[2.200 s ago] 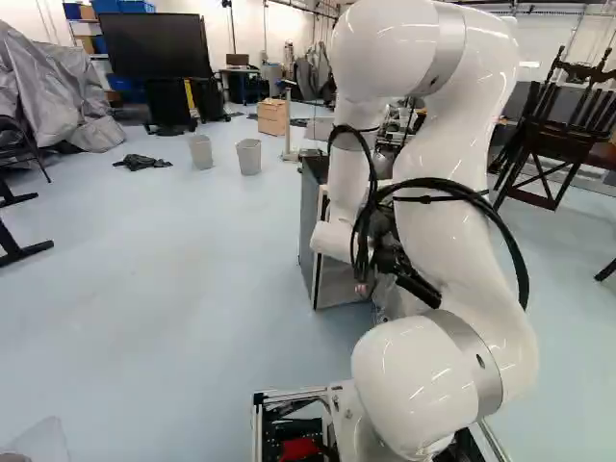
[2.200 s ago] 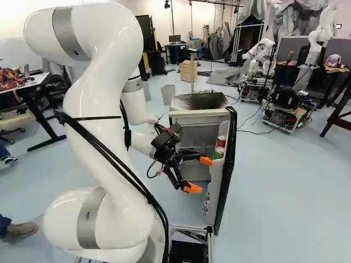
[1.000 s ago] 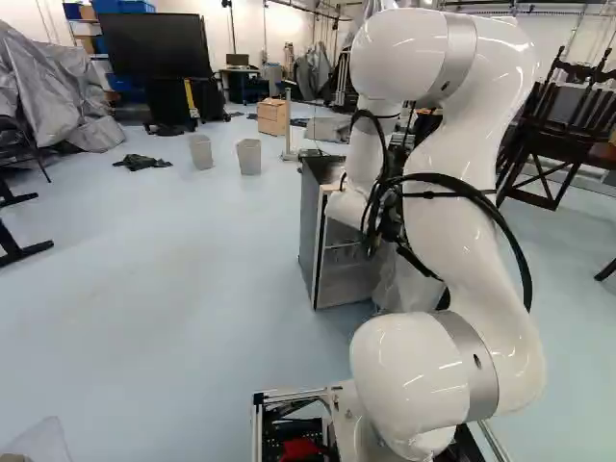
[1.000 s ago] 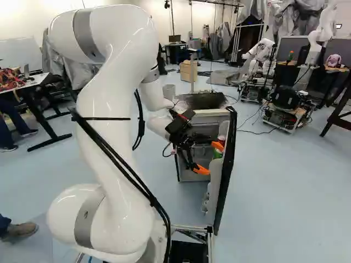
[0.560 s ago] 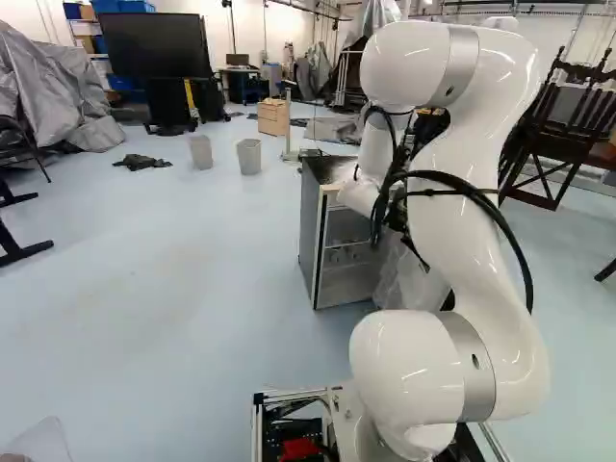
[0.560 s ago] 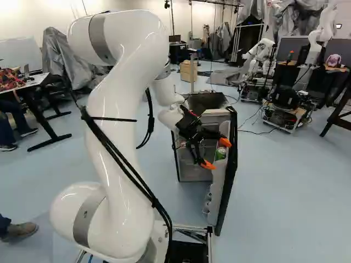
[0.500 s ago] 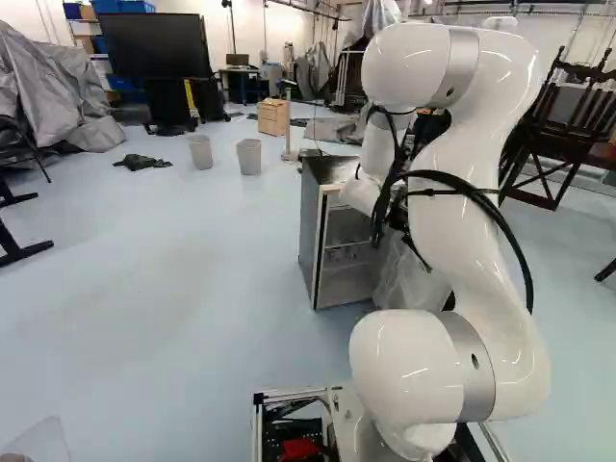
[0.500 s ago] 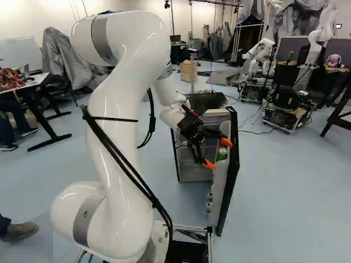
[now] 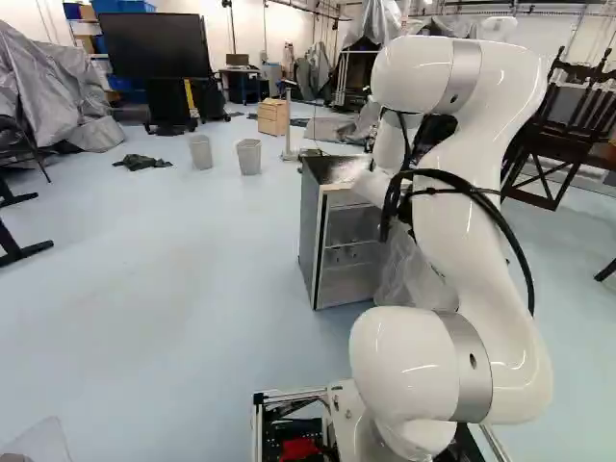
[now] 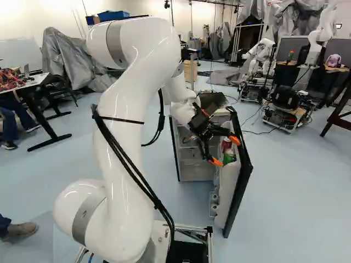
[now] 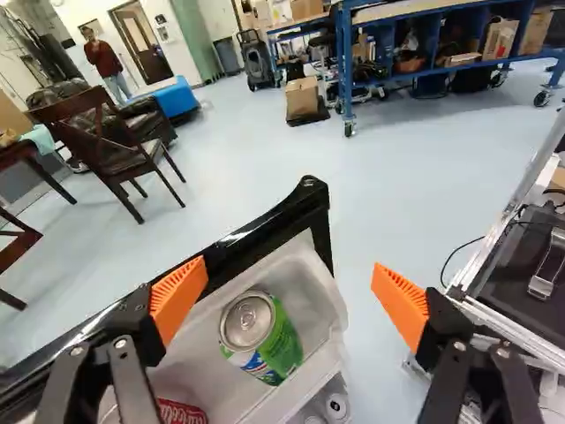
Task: Grab a drink from the fridge
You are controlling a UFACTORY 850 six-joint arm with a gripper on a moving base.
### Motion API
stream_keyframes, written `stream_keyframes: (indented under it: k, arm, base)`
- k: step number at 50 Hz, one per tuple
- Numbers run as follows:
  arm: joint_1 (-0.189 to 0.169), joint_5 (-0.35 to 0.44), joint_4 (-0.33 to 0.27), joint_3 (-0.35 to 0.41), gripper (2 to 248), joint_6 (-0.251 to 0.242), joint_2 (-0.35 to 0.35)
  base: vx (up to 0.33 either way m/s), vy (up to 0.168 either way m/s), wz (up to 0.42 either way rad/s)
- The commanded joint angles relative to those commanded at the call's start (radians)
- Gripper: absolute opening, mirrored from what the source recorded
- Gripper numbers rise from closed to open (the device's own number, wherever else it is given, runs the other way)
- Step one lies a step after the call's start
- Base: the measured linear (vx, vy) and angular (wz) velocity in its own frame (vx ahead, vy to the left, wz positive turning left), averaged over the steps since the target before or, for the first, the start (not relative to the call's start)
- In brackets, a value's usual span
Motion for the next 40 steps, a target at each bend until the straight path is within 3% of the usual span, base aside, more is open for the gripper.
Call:
stream_keyframes:
  k: [40]
  arm:
    - [-0.11,0.0,0.0,-0.203,247,0.0,-0.09]
  base:
    - [0.0,0.0,0.0]
